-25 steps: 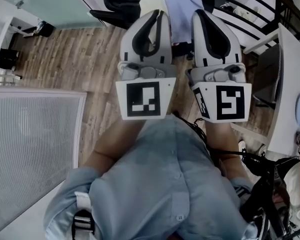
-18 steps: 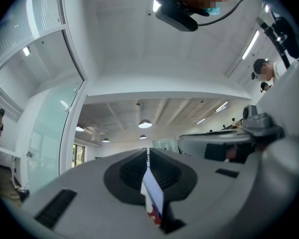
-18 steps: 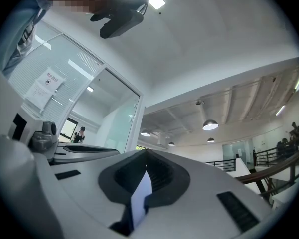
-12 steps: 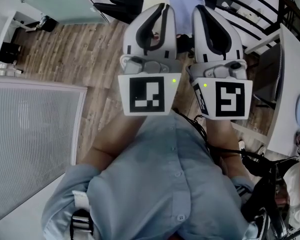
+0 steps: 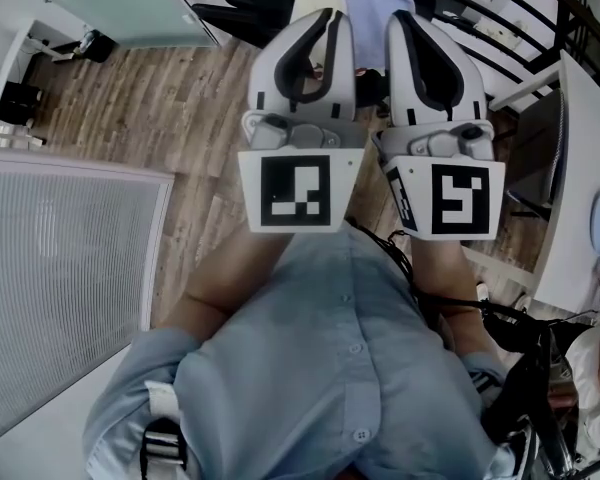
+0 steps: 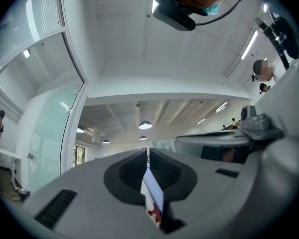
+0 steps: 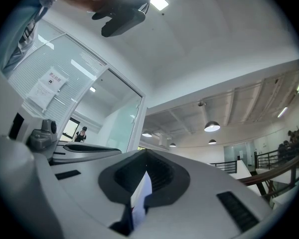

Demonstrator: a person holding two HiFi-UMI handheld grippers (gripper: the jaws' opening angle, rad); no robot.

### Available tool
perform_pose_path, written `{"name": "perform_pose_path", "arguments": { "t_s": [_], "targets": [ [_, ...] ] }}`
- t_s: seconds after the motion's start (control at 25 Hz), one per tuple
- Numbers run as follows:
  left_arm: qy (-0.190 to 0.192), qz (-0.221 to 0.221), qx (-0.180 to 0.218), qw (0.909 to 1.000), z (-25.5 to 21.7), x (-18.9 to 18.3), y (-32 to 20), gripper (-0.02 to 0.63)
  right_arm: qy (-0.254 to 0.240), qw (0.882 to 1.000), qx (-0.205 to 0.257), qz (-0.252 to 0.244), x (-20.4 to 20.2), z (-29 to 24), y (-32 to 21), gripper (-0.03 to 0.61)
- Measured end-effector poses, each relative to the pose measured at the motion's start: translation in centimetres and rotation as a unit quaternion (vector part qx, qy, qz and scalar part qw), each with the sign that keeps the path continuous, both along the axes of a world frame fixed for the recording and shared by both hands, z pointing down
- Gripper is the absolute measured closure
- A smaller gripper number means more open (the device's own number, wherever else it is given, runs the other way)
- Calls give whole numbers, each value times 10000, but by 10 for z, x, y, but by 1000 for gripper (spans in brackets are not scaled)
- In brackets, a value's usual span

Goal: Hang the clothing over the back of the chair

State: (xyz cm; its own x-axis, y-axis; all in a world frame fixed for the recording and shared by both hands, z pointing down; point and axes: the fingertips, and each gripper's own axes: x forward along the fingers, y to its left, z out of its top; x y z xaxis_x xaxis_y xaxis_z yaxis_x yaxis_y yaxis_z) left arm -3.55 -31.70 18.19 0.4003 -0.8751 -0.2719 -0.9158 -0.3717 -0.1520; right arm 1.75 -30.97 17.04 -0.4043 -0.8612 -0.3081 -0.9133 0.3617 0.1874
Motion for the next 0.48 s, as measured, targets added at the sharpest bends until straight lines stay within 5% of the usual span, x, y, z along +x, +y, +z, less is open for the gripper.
{"name": "perform_pose_path", "arguments": {
  "t_s": [0.48],
  "targets": [
    [31, 42, -22, 10000, 3, -6, 2, 591, 15, 10000, -23, 31, -6, 2, 2, 568]
  ]
}}
